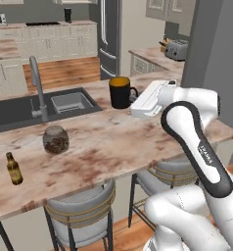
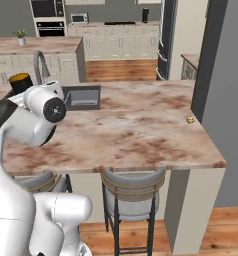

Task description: Open the cabinet directly in front. Then move the beer and the mug to the dining counter with the jar on it.

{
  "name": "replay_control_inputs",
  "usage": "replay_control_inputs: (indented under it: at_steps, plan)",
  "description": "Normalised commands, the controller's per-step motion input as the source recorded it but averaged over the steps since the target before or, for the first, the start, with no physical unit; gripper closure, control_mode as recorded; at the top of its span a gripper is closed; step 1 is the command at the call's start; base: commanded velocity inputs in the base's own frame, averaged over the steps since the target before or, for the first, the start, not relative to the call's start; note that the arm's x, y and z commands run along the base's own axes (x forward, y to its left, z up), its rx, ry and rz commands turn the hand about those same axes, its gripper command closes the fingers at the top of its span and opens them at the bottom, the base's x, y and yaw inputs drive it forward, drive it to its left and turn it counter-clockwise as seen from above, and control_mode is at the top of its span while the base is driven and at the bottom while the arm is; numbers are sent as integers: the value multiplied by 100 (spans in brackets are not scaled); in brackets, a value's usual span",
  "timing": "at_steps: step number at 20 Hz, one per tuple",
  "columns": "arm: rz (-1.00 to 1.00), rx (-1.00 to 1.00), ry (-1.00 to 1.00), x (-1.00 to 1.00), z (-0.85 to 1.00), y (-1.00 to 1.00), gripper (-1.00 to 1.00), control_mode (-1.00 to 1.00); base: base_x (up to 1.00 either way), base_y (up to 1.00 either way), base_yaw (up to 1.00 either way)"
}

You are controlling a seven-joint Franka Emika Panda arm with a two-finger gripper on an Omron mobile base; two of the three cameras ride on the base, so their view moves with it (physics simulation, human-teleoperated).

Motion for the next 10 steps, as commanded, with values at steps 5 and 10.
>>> replay_control_inputs:
  at_steps: [5,10]
  plan:
    - [41,0,16,66,-41,0,100,-100,0,0,0]
    - [18,0,5,1,-12,0,100,-100,0,0,0]
